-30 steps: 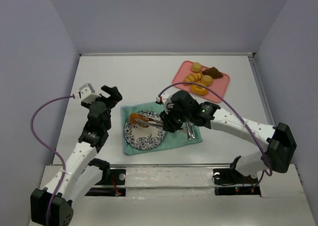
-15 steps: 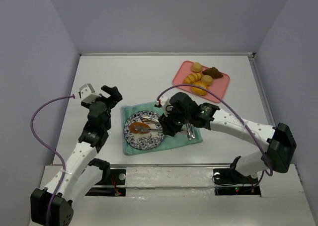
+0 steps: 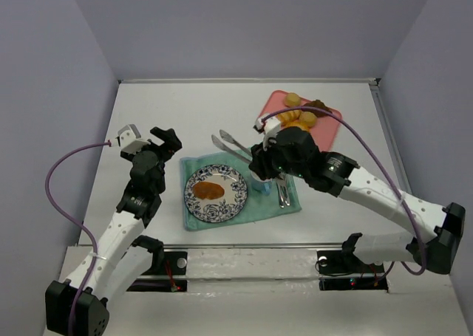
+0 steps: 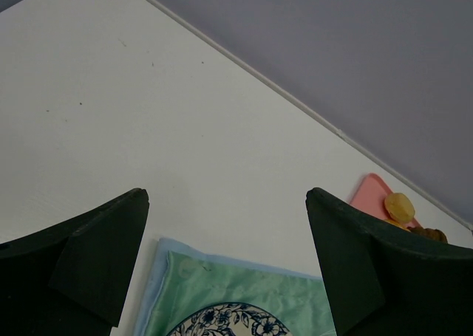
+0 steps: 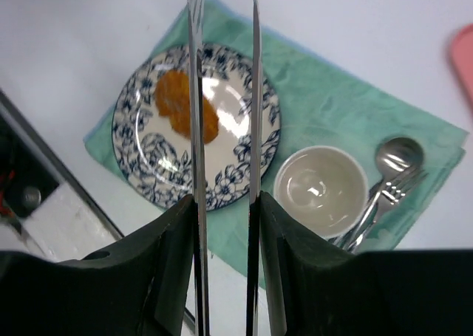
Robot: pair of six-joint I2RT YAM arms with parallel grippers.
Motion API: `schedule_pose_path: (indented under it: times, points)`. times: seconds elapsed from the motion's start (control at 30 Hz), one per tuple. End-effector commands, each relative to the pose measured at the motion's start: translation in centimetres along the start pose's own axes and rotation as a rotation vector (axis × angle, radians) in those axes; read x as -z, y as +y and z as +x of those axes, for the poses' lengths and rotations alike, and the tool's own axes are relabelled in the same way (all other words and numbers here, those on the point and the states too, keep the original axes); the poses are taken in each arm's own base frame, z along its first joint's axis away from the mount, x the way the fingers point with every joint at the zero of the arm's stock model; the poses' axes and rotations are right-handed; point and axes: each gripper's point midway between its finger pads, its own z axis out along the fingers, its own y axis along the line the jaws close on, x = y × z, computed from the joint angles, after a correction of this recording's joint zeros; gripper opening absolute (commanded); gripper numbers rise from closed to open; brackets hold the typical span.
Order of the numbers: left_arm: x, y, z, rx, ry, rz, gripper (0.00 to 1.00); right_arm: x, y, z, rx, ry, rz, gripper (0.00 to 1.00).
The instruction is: Place the bread
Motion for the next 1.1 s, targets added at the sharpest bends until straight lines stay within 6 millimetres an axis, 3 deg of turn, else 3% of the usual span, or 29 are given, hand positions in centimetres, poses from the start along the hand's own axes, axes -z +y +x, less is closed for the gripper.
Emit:
schedule_pose_path:
  times: [0.0, 0.03, 0.07, 0.17, 0.2, 0.27, 0.4, 0.53, 0.77, 1.07]
  points:
    - [0.1, -0.2, -1.2, 0.033, -0.049, 0.01, 0.99, 5.0, -6.7, -7.6, -0.247, -0.333, 0.261, 0.43]
    - [0.1, -0.2, -1.2, 0.034, -0.05, 0.009, 0.99, 5.0, -8.3, -6.6, -0.284, -0.323, 0.294, 0.43]
    - [0.1, -0.2, -1.2, 0.035, -0.05, 0.011, 0.99, 5.4, -11.0, -6.1, -0.355, -0.329, 0.338, 0.42]
    - [0.1, -0.3, -1.2, 0.033, -0.049, 0.012, 0.99, 5.5, -14.6, -3.6, -0.436, -0.298, 0.388, 0.42]
    - [0.1, -0.2, -1.2, 0.033, -0.049, 0.012, 0.99, 6.1, -17.1, -2.8, -0.486, -0.299, 0.445, 0.42]
    - [0.1, -0.3, -1.1, 0.033, -0.047, 0.013, 0.99, 6.2, -19.9, -0.7, -0.558, -0.273, 0.492, 0.42]
    - [0.0, -0.3, -1.1, 0.033, -0.047, 0.013, 0.99, 5.8, -23.1, 2.4, -0.646, -0.215, 0.522, 0.43]
    - [0.0, -0.3, -1.0, 0.032, -0.045, 0.013, 0.99, 4.4, -24.3, 4.9, -0.726, -0.158, 0.478, 0.46]
    - [0.0, -0.2, -1.1, 0.033, -0.047, 0.011, 0.99, 3.7, -24.7, 6.2, -0.776, -0.156, 0.443, 0.55]
    - [0.0, -0.3, -1.0, 0.033, -0.044, 0.013, 0.99, 2.8, -25.5, 8.2, -0.856, -0.127, 0.47, 0.57]
